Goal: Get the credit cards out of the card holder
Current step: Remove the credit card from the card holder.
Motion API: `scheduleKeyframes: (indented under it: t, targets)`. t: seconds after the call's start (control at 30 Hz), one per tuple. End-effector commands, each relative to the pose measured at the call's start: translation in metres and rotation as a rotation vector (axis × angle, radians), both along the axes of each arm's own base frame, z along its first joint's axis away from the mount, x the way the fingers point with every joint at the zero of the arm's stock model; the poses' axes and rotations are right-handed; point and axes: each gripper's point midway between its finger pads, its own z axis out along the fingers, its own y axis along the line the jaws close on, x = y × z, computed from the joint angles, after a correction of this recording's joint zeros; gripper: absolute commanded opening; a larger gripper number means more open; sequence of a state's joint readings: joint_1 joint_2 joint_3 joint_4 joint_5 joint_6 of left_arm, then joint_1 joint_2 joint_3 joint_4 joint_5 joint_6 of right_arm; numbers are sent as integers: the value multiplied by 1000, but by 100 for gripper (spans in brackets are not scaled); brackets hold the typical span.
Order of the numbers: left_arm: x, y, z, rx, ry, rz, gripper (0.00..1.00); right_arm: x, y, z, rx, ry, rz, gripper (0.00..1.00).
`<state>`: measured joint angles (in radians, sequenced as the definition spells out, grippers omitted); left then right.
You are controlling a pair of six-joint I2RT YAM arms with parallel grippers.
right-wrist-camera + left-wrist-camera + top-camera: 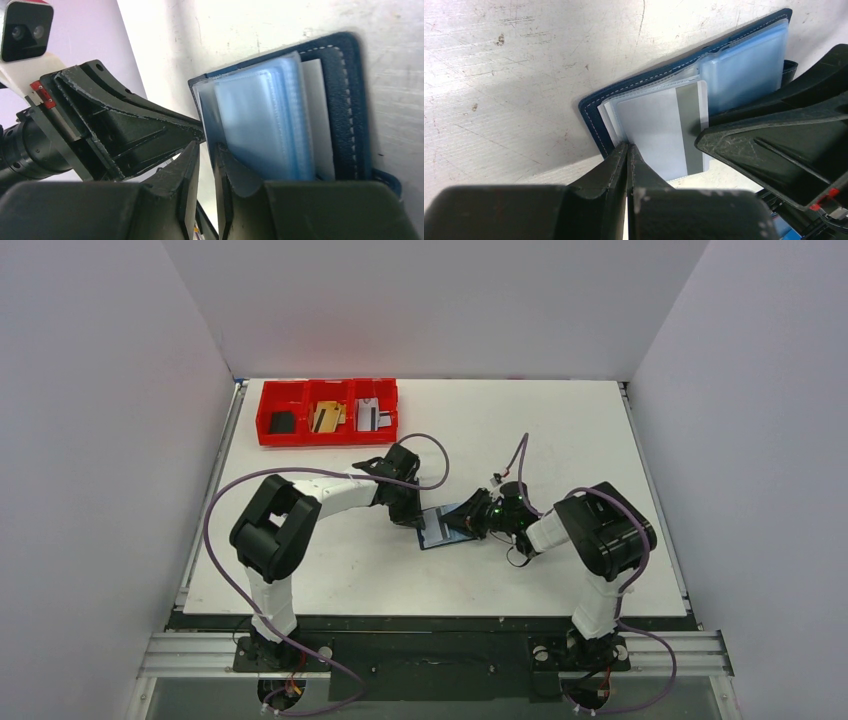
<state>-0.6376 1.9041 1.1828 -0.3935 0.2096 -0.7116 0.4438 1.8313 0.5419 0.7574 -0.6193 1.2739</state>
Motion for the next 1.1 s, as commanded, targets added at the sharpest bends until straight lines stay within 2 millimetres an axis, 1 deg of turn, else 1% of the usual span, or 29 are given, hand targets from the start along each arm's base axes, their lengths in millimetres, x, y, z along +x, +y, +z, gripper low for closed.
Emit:
scheduleKeyframes:
  t: [0.0,0.17,0.37,0.57,0.73,0.83,0.97,1.07]
  targets:
    - [-17,27,-45,142,68,9,0,9,7,22,85,-83,-3,13]
    - [-18,28,-46,145,71,6,0,10,4,21,85,-83,-17,9]
    - [-18,35,-49,156,79,19,0,12,-2,19,74,-79,-38,0]
    - [-19,42,-53,175,84,33,0,14,-10,15,51,-78,-63,0]
    - [-21,47,-56,190,90,43,0,13,-18,10,-10,-73,-69,0]
    - [-21,49,-58,196,91,45,0,13,-21,9,-40,-87,-64,0]
    - [-21,48,-57,193,88,44,0,12,-21,7,-42,-79,-59,7]
    - [-20,48,-57,193,87,43,0,12,-19,10,-19,-81,-57,13]
